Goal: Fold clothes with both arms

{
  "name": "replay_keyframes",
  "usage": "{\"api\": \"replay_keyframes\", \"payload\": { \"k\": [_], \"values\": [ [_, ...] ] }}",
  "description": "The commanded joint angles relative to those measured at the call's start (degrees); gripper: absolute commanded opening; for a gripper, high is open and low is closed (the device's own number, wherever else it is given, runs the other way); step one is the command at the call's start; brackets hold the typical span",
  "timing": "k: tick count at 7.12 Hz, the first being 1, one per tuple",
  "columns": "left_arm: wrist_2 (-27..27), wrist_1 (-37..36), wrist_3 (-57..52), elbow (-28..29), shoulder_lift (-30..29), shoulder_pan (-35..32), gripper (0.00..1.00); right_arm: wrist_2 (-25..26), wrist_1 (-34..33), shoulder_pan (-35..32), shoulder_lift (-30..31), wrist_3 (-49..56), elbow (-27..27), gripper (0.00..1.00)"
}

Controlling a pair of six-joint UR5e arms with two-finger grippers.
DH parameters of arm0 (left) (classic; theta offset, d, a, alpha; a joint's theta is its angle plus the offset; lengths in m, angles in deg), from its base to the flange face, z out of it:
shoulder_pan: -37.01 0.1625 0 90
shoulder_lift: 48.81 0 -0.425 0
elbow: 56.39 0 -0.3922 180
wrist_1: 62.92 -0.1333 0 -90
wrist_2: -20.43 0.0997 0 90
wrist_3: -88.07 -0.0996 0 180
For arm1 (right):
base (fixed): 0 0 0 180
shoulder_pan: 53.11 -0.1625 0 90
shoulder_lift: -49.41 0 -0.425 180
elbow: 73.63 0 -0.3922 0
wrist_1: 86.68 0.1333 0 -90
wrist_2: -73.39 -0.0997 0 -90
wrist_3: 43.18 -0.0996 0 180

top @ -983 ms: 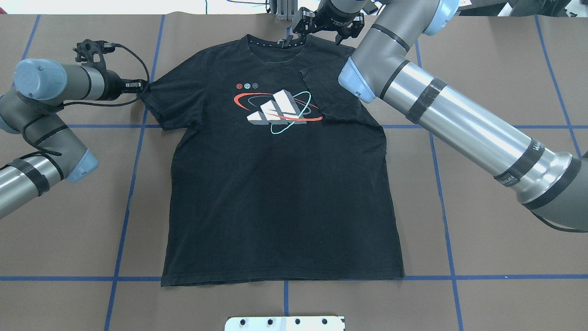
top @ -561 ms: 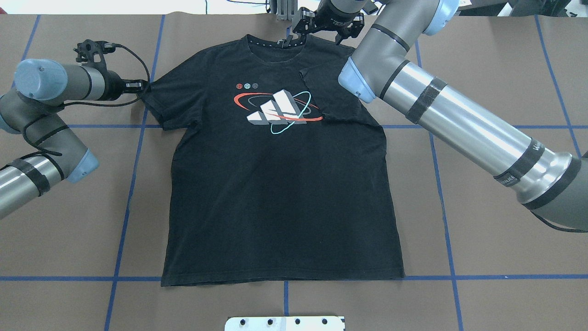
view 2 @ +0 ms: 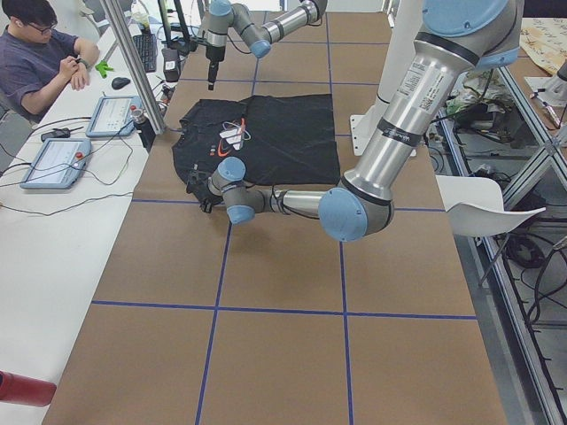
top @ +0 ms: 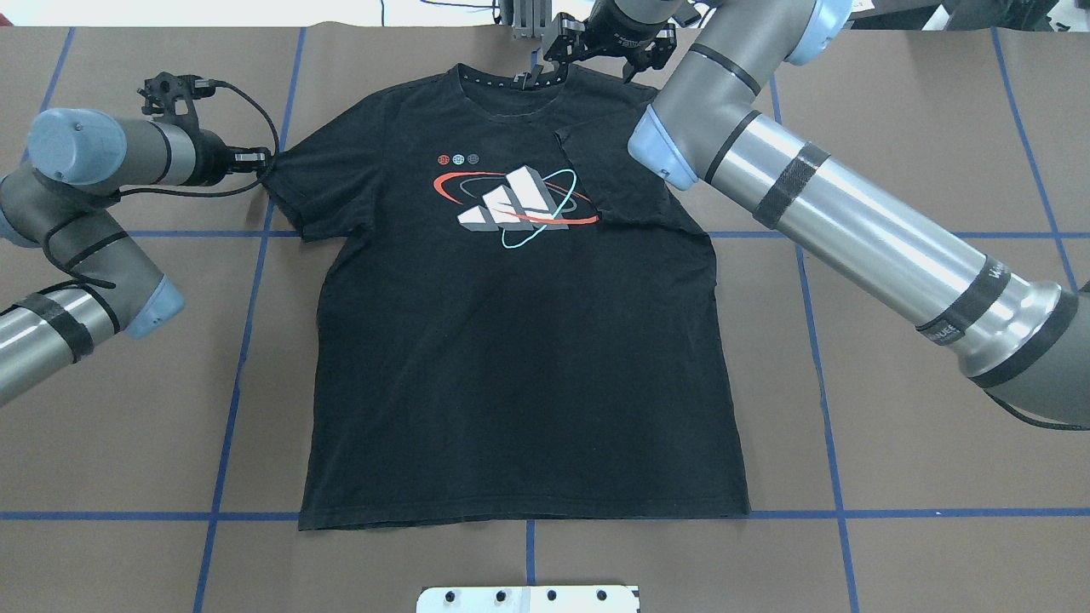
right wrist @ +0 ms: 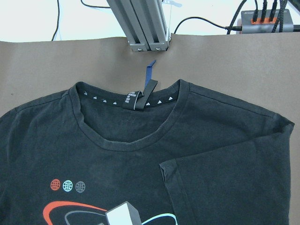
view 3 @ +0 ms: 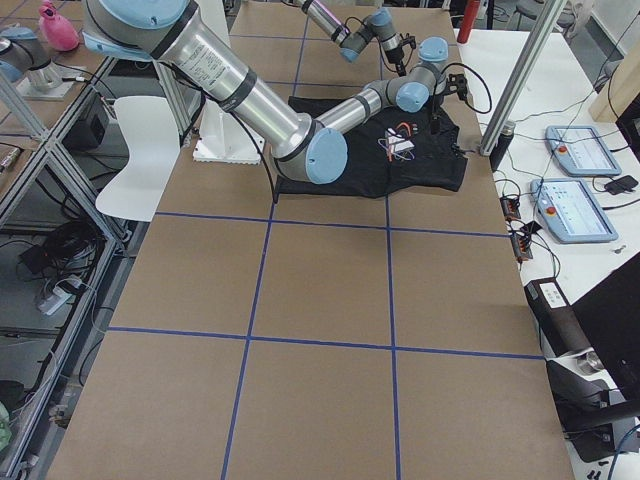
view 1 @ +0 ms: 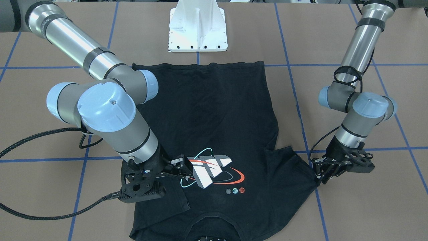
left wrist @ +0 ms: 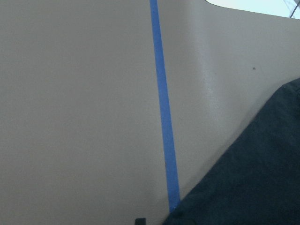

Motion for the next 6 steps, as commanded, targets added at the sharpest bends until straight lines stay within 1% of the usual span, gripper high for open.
{"api": "replay_keyframes", "payload": {
  "k": [1,3,6],
  "values": [
    [-0.1,-0.6,0.0,-0.2,0.0,0.0,0.0,0.0,0.0,0.0,0.0,0.0,0.0,1.0],
    [-0.3,-1.4,0.2,-1.6,0.0,0.0,0.0,0.0,0.1,-0.1,0.0,0.0,0.0,1.0],
    [-0.4,-7.7,0.5,-7.6,0.0,-0.1,0.0,0.0,0.1,-0.1,0.1,0.0,0.0,1.0]
  ]
}}
